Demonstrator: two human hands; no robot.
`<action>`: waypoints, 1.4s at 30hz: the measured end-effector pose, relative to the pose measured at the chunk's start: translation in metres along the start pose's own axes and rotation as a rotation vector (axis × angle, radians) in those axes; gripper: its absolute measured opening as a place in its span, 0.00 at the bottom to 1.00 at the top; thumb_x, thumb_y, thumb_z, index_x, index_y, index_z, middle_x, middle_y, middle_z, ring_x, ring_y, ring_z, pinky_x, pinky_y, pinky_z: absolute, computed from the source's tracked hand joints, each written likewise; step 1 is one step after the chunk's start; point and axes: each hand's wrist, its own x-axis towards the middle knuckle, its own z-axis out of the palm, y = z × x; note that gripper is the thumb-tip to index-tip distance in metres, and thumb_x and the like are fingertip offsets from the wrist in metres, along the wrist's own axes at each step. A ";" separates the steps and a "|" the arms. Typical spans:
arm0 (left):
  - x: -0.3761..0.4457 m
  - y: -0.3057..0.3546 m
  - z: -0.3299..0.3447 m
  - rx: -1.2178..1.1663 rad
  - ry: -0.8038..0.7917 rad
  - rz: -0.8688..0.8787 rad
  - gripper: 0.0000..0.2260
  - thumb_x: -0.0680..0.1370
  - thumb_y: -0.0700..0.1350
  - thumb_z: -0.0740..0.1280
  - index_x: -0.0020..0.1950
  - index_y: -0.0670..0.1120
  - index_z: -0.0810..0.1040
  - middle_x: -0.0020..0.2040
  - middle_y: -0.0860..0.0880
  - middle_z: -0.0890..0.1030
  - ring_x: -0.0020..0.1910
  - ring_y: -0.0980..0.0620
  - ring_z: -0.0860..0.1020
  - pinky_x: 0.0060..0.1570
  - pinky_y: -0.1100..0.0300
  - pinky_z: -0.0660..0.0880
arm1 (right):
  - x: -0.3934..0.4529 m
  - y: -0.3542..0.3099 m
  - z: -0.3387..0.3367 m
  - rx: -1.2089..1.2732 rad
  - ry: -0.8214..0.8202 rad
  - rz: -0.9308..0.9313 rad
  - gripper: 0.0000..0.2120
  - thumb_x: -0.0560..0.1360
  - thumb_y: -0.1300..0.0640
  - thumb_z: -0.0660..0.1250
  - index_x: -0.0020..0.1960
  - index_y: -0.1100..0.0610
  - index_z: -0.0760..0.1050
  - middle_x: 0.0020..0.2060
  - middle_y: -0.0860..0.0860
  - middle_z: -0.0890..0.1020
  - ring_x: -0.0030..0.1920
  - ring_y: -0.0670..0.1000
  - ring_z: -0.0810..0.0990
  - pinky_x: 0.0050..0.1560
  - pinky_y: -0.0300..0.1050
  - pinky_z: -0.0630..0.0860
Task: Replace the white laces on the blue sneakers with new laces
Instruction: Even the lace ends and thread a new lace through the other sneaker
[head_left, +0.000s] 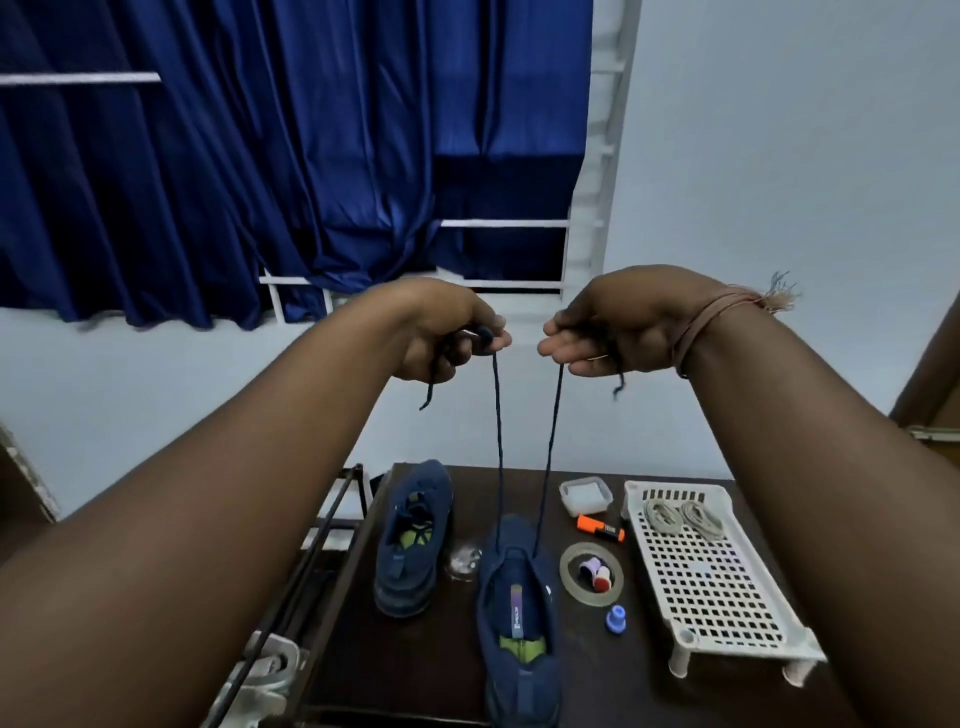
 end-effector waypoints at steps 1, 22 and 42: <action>-0.004 0.005 -0.003 -0.046 -0.029 -0.011 0.10 0.82 0.48 0.65 0.58 0.46 0.81 0.40 0.54 0.84 0.27 0.60 0.67 0.31 0.65 0.60 | -0.004 -0.003 -0.002 0.069 -0.010 -0.012 0.11 0.83 0.61 0.57 0.57 0.62 0.77 0.44 0.56 0.87 0.39 0.50 0.86 0.43 0.46 0.81; -0.026 0.045 -0.001 -0.272 0.088 0.254 0.19 0.77 0.25 0.53 0.62 0.33 0.76 0.62 0.32 0.79 0.55 0.43 0.82 0.55 0.52 0.82 | -0.006 -0.004 -0.012 0.210 0.291 -0.357 0.10 0.80 0.56 0.66 0.52 0.61 0.82 0.43 0.52 0.76 0.34 0.51 0.71 0.36 0.43 0.74; 0.005 0.055 0.026 -0.031 0.496 0.611 0.09 0.77 0.47 0.73 0.43 0.42 0.85 0.43 0.49 0.85 0.46 0.48 0.82 0.51 0.52 0.78 | 0.011 -0.029 0.009 0.182 0.558 -0.588 0.07 0.77 0.59 0.68 0.44 0.60 0.83 0.34 0.53 0.80 0.32 0.53 0.78 0.46 0.57 0.84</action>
